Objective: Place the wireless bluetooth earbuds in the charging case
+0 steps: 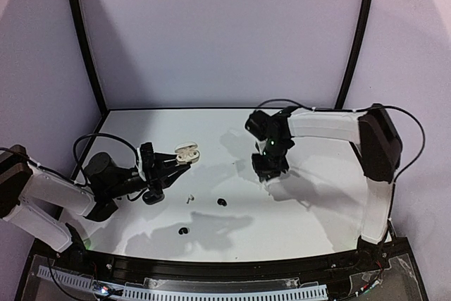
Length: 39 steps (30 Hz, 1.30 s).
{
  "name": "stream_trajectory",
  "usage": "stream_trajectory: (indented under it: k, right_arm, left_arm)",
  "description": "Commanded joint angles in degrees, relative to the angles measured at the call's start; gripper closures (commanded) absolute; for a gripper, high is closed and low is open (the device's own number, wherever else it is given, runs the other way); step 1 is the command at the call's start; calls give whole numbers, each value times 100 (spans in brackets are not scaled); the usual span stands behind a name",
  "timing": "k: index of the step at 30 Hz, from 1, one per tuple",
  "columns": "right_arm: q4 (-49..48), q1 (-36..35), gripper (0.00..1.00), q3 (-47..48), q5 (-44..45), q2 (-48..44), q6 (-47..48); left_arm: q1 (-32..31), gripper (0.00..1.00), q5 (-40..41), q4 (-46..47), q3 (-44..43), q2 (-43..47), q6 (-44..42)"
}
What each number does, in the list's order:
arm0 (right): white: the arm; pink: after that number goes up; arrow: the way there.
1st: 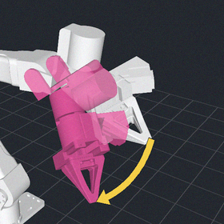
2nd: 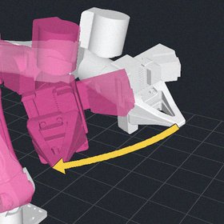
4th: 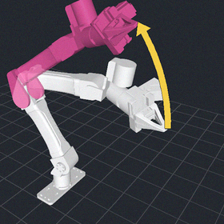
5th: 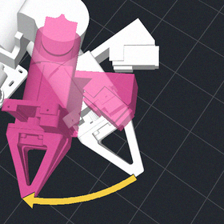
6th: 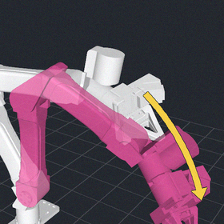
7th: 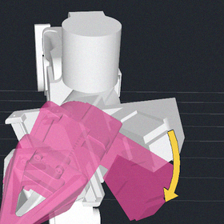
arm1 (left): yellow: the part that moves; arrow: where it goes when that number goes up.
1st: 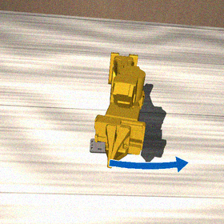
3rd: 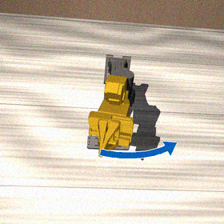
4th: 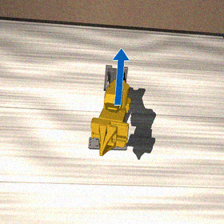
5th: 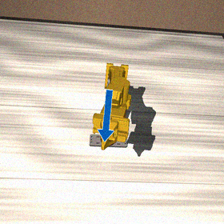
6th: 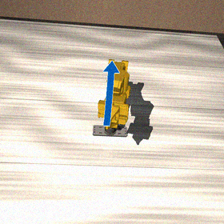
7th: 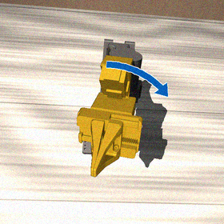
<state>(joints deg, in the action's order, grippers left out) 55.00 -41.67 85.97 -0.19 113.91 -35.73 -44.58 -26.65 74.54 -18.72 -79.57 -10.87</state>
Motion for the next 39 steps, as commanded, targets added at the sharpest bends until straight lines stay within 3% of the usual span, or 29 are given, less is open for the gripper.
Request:
stream_trajectory:
  k: [1, 6, 8, 9, 12, 16, 24, 39]
  right_arm:
    - [-1392, -374, 100, 410, 625, -1067, 582]
    - [-4183, -940, 100, -322, 305, -2194, 1838]
    - [-5701, -1118, 100, -1088, 70, -2684, 2278]
    - [-6962, -1225, 100, -1685, -149, -2943, 2558]
    - [-8132, -1519, 100, -2138, -120, -3202, 2968]
    - [-8151, -1726, 100, -1809, -497, -2912, 3140]
    - [-9431, -2090, 100, -2238, -637, -2596, 3938]
    - [-8679, -2146, 100, -2179, -595, -2460, 5313]
  left_arm:
    - [-21, 99, 380, 118, -181, -50, 203]
    - [-23, 99, 742, 328, -257, -105, 309]
    - [-22, 99, 758, 376, -290, -126, 283]
    - [-19, 99, 749, 405, -308, -133, 262]
    - [-21, 99, 839, 467, -367, -150, 243]
    - [-25, 99, 1163, 488, -453, -176, 179]
    - [-29, 99, 1094, 519, -479, -149, 163]
    - [-31, 99, 1063, 569, -556, -144, 271]
